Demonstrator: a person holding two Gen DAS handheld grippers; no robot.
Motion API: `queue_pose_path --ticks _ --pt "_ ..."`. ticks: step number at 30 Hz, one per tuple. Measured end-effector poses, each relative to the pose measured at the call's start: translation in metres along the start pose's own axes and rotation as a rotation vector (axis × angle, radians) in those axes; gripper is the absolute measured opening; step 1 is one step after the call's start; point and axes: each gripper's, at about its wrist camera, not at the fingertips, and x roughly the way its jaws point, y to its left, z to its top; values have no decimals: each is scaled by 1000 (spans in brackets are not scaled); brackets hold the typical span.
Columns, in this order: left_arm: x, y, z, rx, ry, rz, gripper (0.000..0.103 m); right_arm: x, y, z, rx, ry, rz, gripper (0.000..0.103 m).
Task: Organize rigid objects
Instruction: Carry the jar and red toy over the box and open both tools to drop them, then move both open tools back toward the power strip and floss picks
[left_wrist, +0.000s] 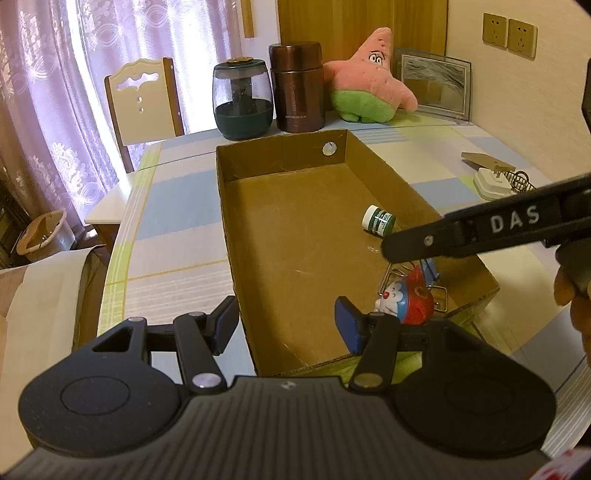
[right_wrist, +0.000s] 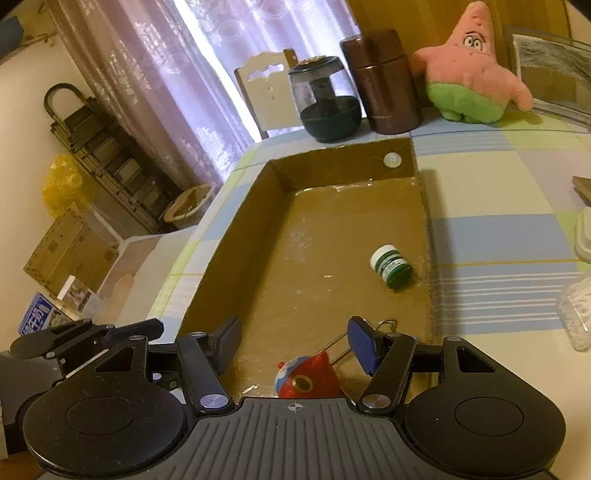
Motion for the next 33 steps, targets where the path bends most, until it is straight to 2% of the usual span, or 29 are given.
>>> queue_pose_path --ticks 16,21,33 --pt "-27 -21 10 -2 -34 -7 52 -65 -27 -17 53 -65 -68 61" --pt "-39 -37 12 -21 -38 -12 52 -91 -33 -27 33 -100 -111 61" --pt "-56 -92 18 -54 -47 -82 52 -163 -73 -44 106 -183 -195 61"
